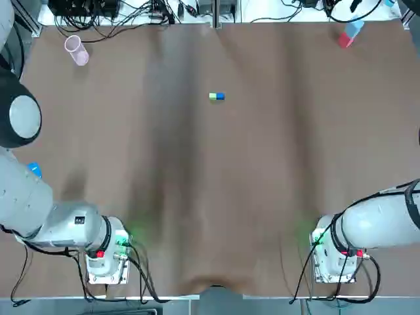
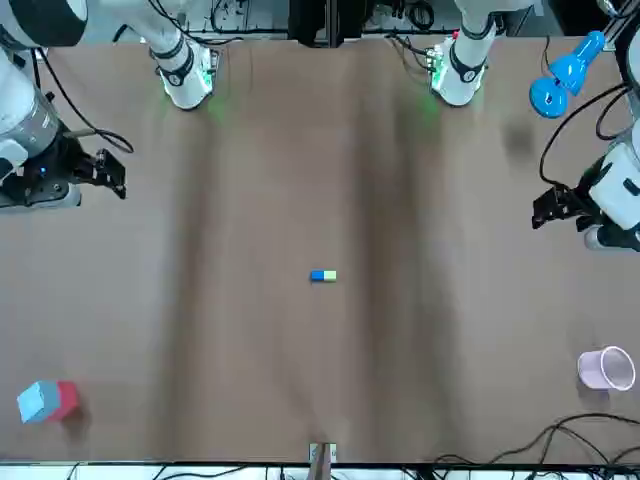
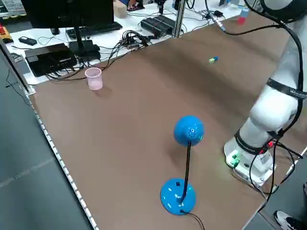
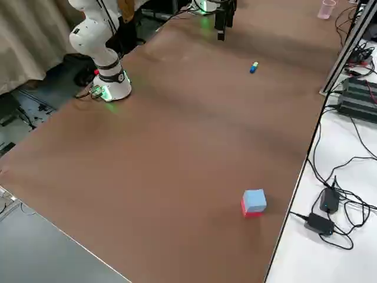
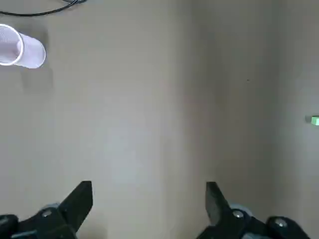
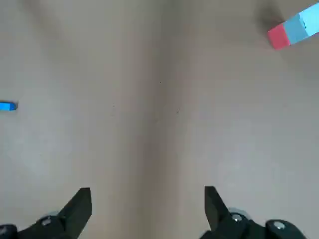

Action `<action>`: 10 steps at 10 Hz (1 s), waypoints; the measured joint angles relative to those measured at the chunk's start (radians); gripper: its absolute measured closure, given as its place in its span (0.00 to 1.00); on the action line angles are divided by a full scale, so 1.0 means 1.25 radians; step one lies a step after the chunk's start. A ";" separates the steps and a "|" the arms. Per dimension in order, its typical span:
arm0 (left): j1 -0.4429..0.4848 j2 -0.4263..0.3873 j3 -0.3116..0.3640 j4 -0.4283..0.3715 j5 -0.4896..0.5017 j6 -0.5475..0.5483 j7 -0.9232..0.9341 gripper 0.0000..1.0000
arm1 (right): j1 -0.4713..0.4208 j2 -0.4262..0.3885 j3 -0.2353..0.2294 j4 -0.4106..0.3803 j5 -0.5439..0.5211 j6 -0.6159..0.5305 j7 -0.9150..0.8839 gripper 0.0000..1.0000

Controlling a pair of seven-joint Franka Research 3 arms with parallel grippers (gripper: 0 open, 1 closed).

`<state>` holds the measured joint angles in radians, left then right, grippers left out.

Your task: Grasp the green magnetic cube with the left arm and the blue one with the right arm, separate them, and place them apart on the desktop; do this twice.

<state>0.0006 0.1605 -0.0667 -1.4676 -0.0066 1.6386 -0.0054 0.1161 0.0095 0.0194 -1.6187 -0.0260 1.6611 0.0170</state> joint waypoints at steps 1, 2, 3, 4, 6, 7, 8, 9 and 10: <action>0.000 0.000 0.000 0.000 0.000 -0.002 0.000 0.00 | 0.000 0.000 0.000 0.000 0.000 0.000 0.000 0.00; 0.000 0.000 0.000 0.000 0.000 -0.004 0.000 0.00 | 0.000 0.000 0.000 0.000 0.000 0.000 0.000 0.00; -0.001 0.001 0.000 -0.001 0.000 -0.005 0.000 0.00 | 0.000 0.001 0.000 0.000 0.000 0.000 0.000 0.00; -0.005 0.005 -0.002 -0.003 0.000 -0.005 -0.004 0.00 | 0.000 0.001 0.000 0.000 0.000 0.000 0.000 0.00; -0.018 0.041 -0.008 -0.006 0.000 0.015 -0.077 0.00 | 0.000 0.001 0.000 0.000 0.000 0.000 0.000 0.00; -0.030 0.065 -0.008 -0.007 0.000 0.049 -0.150 0.00 | 0.000 0.001 0.000 0.000 0.000 0.000 0.000 0.00; -0.051 0.090 -0.009 -0.007 -0.001 0.097 -0.254 0.00 | 0.000 0.001 0.000 0.000 0.000 0.000 0.000 0.00; -0.079 0.116 -0.010 -0.008 -0.001 0.141 -0.365 0.00 | 0.000 0.001 0.000 0.000 0.000 0.000 0.000 0.00; -0.107 0.140 -0.010 -0.008 -0.001 0.169 -0.463 0.00 | 0.000 0.001 0.000 0.000 0.000 0.000 0.000 0.00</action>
<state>-0.1333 0.3361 -0.0795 -1.4778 -0.0081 1.8504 -0.5841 0.1160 0.0107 0.0199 -1.6181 -0.0257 1.6615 0.0170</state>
